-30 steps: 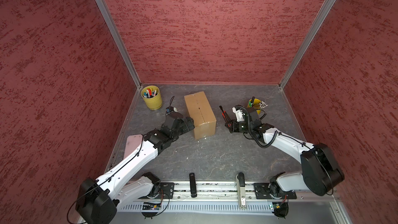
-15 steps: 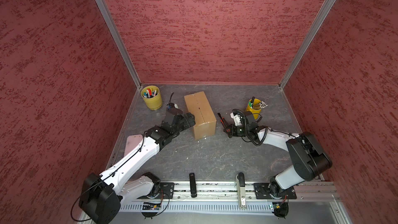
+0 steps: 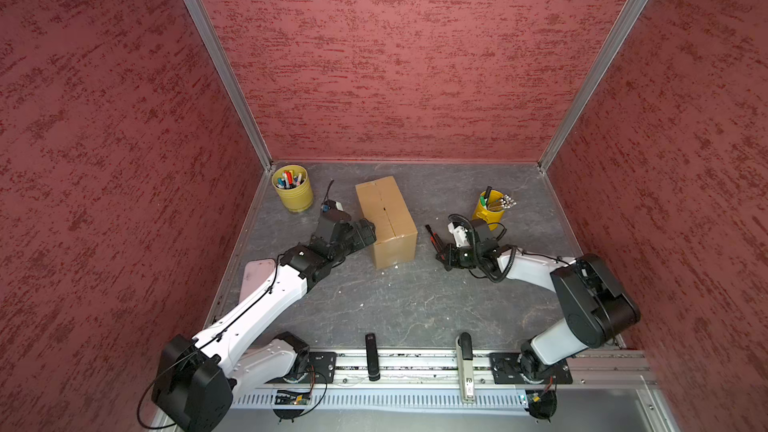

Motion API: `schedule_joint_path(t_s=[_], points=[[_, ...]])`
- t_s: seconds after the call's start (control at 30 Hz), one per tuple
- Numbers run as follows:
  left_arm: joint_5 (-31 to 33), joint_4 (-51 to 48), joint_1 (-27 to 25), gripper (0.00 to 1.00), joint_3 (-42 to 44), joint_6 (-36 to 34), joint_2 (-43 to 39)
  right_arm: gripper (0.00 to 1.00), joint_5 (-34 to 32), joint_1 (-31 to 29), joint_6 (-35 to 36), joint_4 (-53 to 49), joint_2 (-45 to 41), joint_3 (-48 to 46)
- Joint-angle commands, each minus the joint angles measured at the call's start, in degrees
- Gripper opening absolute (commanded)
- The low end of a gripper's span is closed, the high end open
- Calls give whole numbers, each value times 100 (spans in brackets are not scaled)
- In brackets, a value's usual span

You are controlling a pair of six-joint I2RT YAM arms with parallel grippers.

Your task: Unpack the express box

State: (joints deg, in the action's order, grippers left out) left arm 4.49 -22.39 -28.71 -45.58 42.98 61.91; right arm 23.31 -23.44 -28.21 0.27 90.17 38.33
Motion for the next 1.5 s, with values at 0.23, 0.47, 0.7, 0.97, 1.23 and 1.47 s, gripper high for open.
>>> schedule_joint_path(t_s=[0.23,0.47,0.7,0.97,1.23,1.47], points=[[-74,105,94,100,186,-83,-266,38,-398,37,0,-213,-43,-120],[-63,38,137,100,247,-89,-412,42,-819,46,59,-647,-161,-51],[-149,-162,296,100,260,-226,-505,45,-1460,29,160,-1803,-1001,349],[-336,-214,255,94,497,-169,-528,44,-1662,-259,114,-2273,-1181,1418],[52,-81,-137,72,909,172,-545,44,-1494,-345,151,-1648,178,2723],[187,504,-323,70,1010,281,11,43,-972,-560,577,-1524,1244,3668]])
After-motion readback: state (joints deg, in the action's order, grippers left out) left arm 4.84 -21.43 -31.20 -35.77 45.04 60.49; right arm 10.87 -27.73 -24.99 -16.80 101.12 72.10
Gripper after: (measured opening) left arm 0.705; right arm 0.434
